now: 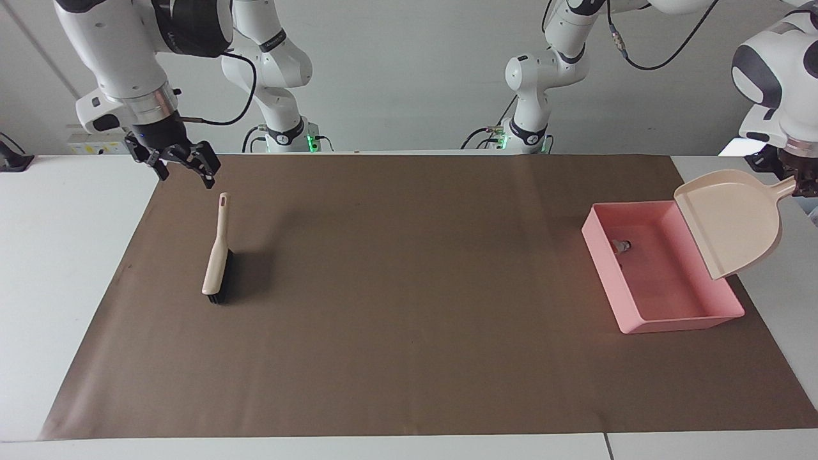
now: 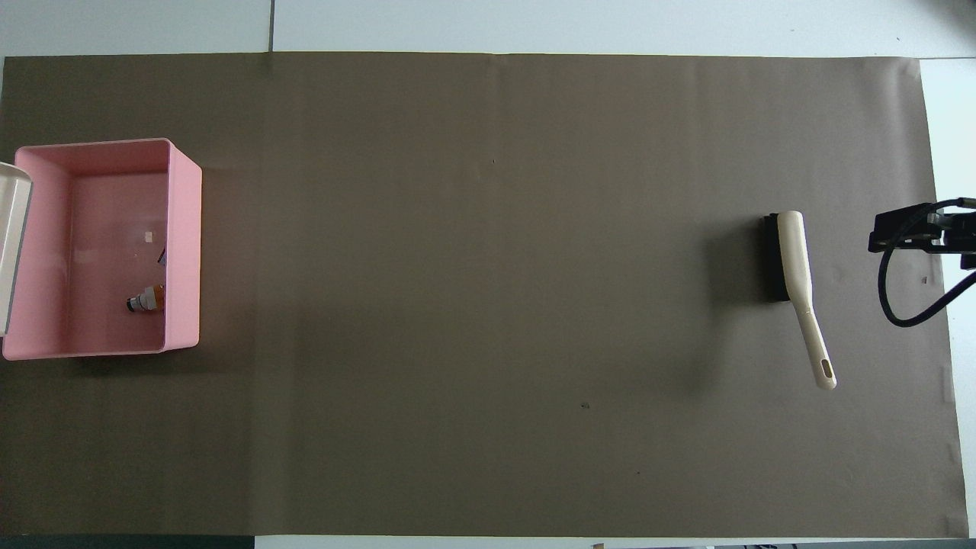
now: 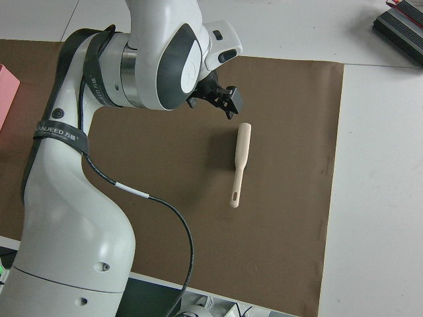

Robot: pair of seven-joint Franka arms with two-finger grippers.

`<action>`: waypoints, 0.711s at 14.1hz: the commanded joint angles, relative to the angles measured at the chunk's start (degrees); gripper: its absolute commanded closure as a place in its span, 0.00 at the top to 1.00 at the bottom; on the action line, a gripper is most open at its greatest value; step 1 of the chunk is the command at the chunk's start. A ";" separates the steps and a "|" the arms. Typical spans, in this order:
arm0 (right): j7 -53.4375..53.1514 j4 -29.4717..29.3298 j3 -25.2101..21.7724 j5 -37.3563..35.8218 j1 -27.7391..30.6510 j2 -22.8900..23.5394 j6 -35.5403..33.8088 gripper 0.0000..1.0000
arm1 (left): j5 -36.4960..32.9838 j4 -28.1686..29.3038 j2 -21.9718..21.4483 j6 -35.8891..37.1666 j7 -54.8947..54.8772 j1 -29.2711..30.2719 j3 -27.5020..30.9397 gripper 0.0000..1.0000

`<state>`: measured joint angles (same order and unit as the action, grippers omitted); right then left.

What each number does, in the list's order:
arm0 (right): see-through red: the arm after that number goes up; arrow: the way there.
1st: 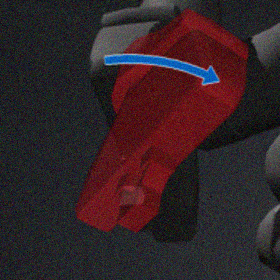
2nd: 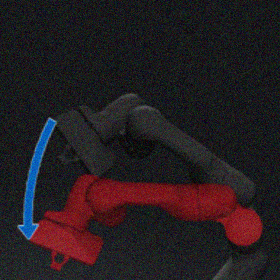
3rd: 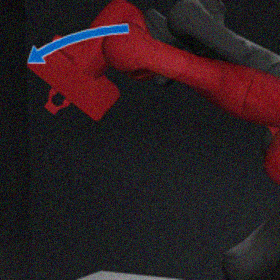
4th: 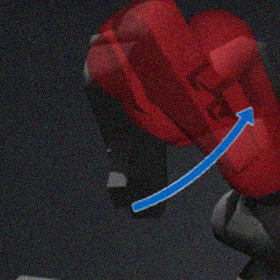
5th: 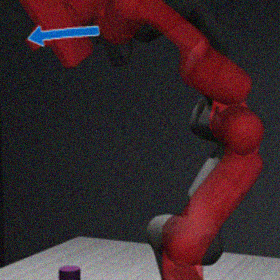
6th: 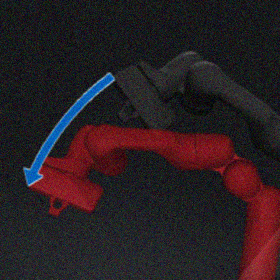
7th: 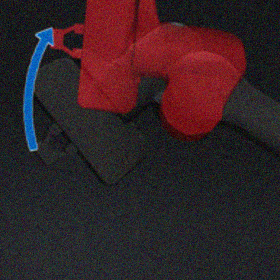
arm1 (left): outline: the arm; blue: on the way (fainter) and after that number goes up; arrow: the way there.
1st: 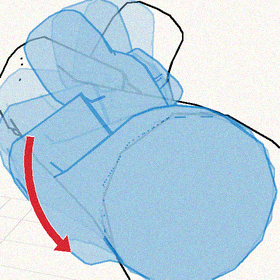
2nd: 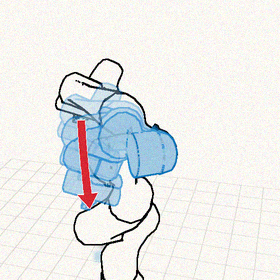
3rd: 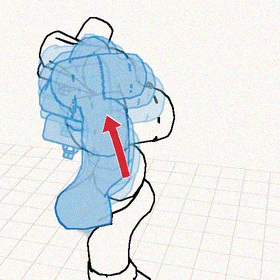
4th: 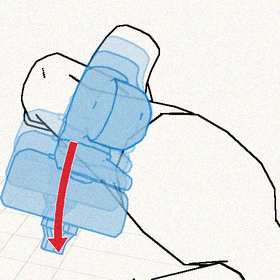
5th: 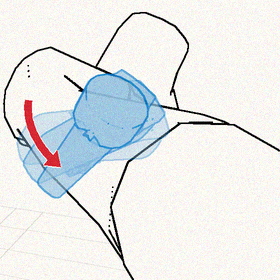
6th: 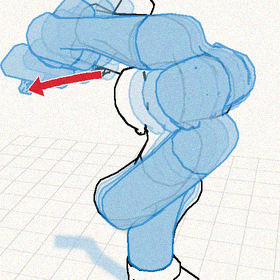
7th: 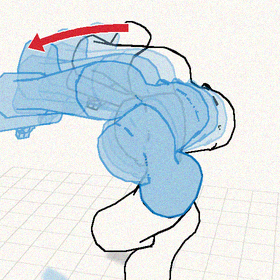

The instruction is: Clean e-waste and dump in bin

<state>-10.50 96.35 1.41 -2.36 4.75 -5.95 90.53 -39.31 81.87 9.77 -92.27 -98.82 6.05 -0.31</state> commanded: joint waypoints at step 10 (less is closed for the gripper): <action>-0.23 -5.21 0.08 1.48 0.26 4.01 -3.61 1.00 | 13.42 -0.49 -2.29 3.15 -4.28 -2.28 0.93 0.00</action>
<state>-10.69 90.43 1.37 -2.04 4.75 -1.13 87.41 -31.95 81.85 8.96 -89.95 -100.52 3.45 0.07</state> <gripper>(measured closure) 0.000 0.665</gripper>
